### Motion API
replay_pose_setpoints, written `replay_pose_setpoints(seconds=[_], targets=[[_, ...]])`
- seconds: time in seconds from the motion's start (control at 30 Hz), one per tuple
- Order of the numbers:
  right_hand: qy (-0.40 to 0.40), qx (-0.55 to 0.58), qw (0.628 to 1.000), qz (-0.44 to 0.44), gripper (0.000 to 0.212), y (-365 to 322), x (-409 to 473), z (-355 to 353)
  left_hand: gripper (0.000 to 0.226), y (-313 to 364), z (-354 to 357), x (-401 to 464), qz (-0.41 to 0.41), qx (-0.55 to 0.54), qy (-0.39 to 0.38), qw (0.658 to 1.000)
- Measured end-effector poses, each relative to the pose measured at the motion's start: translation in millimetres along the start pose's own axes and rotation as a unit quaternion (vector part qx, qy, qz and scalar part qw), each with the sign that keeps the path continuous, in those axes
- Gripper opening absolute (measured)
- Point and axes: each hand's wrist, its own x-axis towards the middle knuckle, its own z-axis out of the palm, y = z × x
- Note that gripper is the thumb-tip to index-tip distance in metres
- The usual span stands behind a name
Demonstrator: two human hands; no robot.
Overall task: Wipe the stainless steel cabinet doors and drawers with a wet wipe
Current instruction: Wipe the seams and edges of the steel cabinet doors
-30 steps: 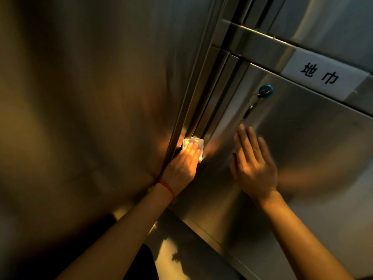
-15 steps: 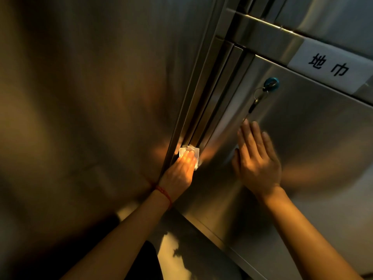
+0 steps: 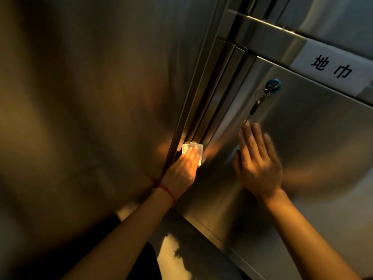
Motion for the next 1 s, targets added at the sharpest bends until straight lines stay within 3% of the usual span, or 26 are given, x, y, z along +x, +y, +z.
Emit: replay_pose_setpoints(seconds=[0.37, 0.53, 0.67, 1.0], targets=[[-0.006, -0.001, 1.000, 0.002, 0.043, -0.2, 1.3, -1.6, 0.045, -0.5, -2.5, -2.5, 0.006, -0.021, -0.011, 1.000], [0.001, 0.007, 1.000, 0.002, 0.043, -0.3, 1.6, -0.8, 0.029, -6.4, -10.1, 21.7, -0.011, -0.024, 0.062, 0.998], [-0.001, 0.005, 1.000, 0.001, 0.044, 0.2, 1.1, -0.8, 0.030, -13.0, -17.5, 41.1, -0.016, -0.040, 0.106, 0.993], [-0.004, 0.012, 1.000, 0.007, 0.043, -0.8, -1.2, 1.2, 0.030, -12.3, -18.8, 39.6, -0.008, -0.041, 0.110, 0.993]])
